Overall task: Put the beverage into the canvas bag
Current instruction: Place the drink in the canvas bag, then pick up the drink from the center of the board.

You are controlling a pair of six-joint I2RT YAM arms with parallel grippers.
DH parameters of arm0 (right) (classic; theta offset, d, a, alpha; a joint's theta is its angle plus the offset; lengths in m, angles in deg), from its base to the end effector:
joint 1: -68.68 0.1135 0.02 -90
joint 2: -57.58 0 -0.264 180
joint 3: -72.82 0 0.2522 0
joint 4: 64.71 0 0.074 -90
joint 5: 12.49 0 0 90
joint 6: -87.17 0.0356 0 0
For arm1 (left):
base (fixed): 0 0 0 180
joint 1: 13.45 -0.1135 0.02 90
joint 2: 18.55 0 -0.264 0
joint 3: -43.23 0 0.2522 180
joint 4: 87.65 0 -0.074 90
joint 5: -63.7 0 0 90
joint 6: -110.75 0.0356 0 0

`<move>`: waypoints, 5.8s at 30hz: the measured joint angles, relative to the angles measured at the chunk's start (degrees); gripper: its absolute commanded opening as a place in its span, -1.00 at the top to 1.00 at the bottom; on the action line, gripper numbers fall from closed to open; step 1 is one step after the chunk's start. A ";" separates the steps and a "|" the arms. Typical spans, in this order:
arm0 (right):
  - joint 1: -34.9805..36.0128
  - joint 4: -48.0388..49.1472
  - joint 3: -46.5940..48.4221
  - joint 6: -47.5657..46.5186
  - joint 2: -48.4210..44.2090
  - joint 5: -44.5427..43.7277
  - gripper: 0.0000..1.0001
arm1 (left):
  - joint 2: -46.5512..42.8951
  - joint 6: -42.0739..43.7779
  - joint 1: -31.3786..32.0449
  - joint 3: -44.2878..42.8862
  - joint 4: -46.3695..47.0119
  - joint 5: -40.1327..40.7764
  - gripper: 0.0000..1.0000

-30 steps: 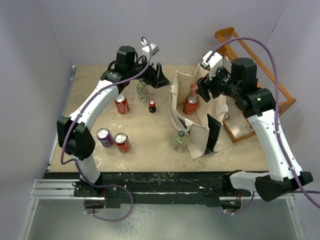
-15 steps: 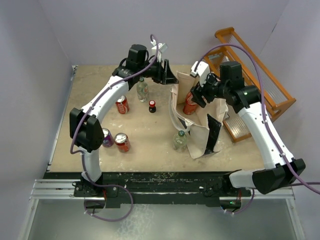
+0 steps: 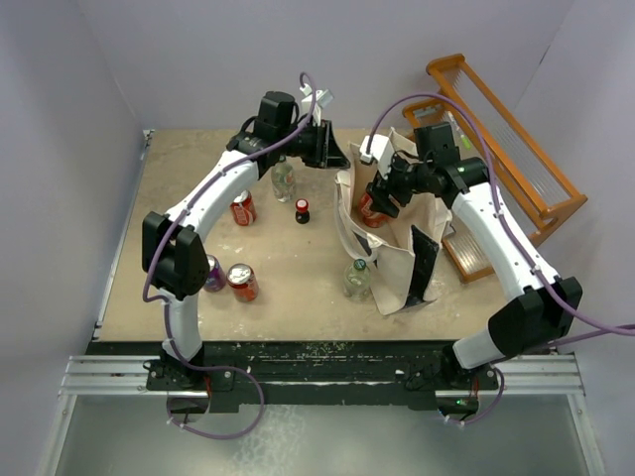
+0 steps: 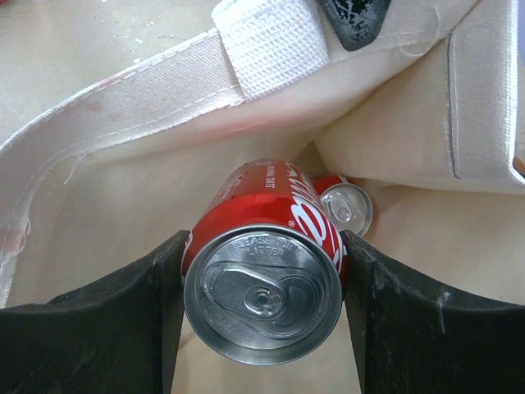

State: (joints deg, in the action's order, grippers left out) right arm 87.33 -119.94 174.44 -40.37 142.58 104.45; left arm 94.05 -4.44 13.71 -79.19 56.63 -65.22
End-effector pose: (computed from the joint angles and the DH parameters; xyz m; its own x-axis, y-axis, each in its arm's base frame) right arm 0.2993 0.1180 0.3826 -0.0907 -0.6039 -0.7919 -0.8523 0.4584 -0.2520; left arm 0.4004 -0.2305 0.3558 -0.7168 -0.0044 -0.6972 0.6110 0.4778 -0.6312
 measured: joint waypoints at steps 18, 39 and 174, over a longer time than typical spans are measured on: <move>0.04 1.57 -2.36 -2.64 3.93 -1.29 0.37 | -0.02 -0.28 0.00 2.51 4.11 -4.17 1.00; 0.59 9.86 -6.93 3.65 7.02 -5.42 0.33 | -0.02 1.03 0.00 2.73 4.57 -5.25 0.98; 1.20 23.54 -12.81 10.43 -2.19 -7.67 -0.83 | -0.96 -1.64 0.00 4.87 5.53 -3.93 -0.34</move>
State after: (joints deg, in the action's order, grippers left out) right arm 88.54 -96.40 161.63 -29.94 140.39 96.77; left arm 93.09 -6.08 13.71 -74.32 62.16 -69.15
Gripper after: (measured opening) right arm 0.926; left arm 0.580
